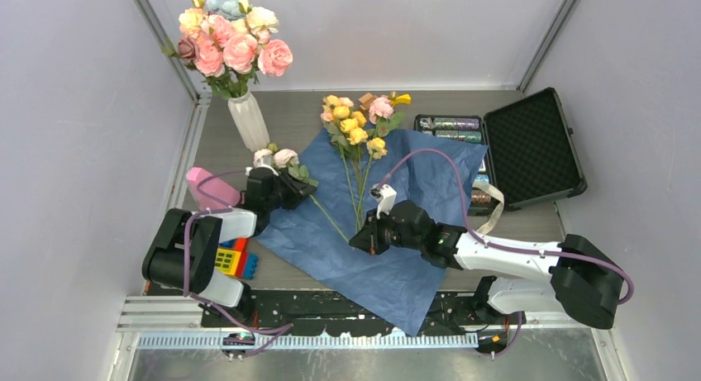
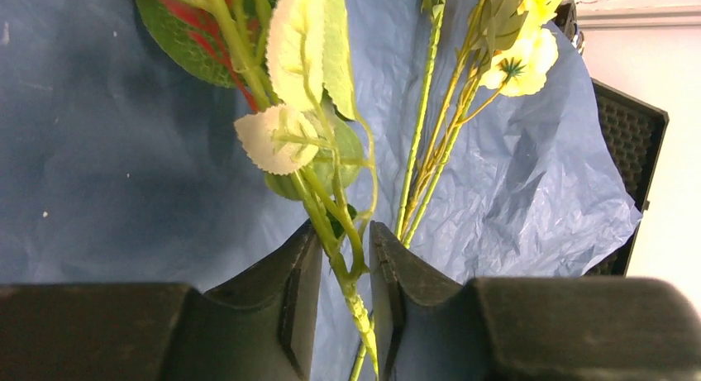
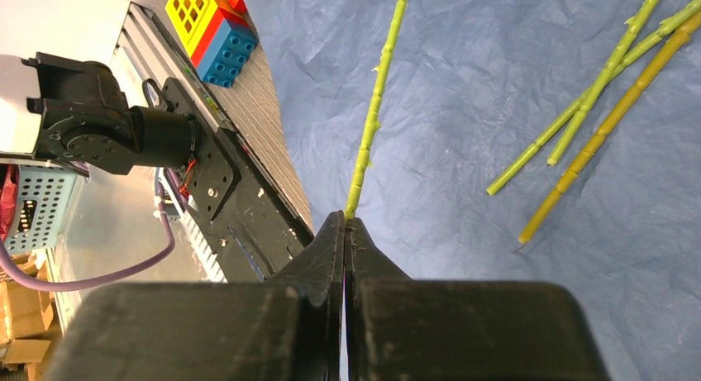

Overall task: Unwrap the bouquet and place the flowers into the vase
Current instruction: Pick up the fake flower from the wrapping paper, then insert the fake flower into the vase.

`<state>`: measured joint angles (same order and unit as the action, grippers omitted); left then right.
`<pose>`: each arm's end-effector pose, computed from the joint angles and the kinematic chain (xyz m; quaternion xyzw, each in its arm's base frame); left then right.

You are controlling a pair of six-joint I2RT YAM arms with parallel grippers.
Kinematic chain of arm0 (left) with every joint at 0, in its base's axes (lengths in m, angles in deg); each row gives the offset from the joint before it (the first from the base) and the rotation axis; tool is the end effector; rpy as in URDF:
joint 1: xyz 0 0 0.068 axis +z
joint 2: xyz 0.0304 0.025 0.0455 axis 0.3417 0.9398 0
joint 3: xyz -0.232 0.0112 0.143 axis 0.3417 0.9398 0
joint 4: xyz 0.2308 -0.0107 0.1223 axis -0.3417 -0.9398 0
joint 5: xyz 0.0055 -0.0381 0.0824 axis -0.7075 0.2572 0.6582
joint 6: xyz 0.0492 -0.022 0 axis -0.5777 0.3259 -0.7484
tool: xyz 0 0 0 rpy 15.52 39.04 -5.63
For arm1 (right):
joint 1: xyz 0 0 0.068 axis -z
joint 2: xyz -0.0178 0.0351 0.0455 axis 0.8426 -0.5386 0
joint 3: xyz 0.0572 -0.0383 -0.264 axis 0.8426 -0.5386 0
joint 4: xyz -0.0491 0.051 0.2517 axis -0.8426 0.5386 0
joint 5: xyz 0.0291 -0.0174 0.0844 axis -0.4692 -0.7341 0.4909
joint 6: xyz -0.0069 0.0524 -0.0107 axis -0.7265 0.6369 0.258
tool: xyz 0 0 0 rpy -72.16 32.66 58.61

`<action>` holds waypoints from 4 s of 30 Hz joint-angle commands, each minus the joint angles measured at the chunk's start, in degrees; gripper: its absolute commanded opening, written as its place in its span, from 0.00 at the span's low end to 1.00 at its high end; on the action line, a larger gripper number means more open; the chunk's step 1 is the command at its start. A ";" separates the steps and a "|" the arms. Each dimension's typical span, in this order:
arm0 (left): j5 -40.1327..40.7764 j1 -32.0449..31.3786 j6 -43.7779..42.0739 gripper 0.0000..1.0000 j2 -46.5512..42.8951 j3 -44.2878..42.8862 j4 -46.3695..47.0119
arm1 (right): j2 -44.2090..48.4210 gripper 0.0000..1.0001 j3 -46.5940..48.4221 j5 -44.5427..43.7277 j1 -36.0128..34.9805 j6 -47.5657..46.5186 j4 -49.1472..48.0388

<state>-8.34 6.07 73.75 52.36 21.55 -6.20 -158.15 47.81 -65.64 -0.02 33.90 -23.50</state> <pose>0.2591 -0.0734 0.1422 -0.2995 0.8133 -0.3880 0.3135 0.1316 0.2144 0.2078 -0.1804 0.8288 0.4237 0.3180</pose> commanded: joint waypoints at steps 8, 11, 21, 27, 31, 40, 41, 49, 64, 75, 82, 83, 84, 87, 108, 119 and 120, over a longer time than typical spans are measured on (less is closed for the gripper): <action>1.91 0.59 -0.85 0.00 0.07 -2.59 1.41 | 2.36 0.00 -0.38 1.00 -0.40 -0.61 -2.05; 1.79 0.60 -0.93 0.00 -0.96 -2.42 0.96 | 2.83 0.00 -0.29 0.58 -0.40 -1.10 -1.47; 1.28 -0.93 -9.24 0.00 -10.66 -0.42 3.62 | 4.33 0.43 0.92 -5.40 -0.40 -2.83 3.98; 2.56 -4.01 -19.63 0.00 -22.04 0.54 1.40 | 5.47 0.75 1.65 -15.81 -0.28 -3.68 9.20; -0.09 -4.63 -26.21 0.00 -29.49 -0.36 -0.80 | 6.74 0.82 2.51 -19.03 1.03 -4.86 12.55; -5.56 -4.63 -42.83 0.00 -48.19 -8.30 -18.06 | 11.64 0.84 1.03 -18.54 9.92 -4.31 16.28; -7.70 -4.63 -44.51 0.00 -49.16 -10.04 -20.42 | 12.01 0.85 0.85 -18.49 10.69 -4.07 16.67; -16.32 -4.63 -50.94 0.00 -48.33 -26.25 -35.73 | 14.49 0.86 2.18 -19.02 15.90 -3.52 18.69; 1.70 -3.87 -70.38 0.00 -36.60 -43.91 -26.02 | 16.93 0.91 8.80 -26.24 17.93 -6.77 23.08; -4.70 15.80 -56.31 0.00 -26.27 -42.82 2.54 | 21.34 0.93 7.61 -26.81 20.05 -6.71 24.27; -2.64 18.88 -52.60 0.00 -21.15 -41.83 15.16 | 22.98 0.93 7.19 -26.91 20.47 -6.91 24.76; -1.97 19.10 -52.31 0.00 -20.51 -41.53 17.01 | 23.02 0.93 7.27 -26.91 20.48 -6.91 24.77; -1.60 19.24 -51.95 0.00 -19.80 -41.19 19.22 | 23.02 0.93 7.40 -26.91 20.50 -6.95 24.83; -1.15 19.73 -50.93 0.00 -18.05 -40.38 23.88 | 22.98 0.93 7.65 -26.83 20.62 -7.06 24.78; 2.88 19.75 -54.67 0.00 -7.33 -37.31 39.95 | 24.12 0.94 7.78 -27.26 21.08 -7.68 24.80; 2.99 19.70 -55.38 0.00 -2.94 -36.20 44.47 | 24.60 0.94 8.01 -27.18 21.35 -8.00 24.78; 2.95 19.70 -55.38 0.00 -2.50 -36.05 45.14 | 24.65 0.94 8.04 -27.20 21.37 -8.15 24.74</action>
<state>-6.74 25.41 19.83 48.71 -15.15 31.99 -134.92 54.19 -91.39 20.90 26.65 2.94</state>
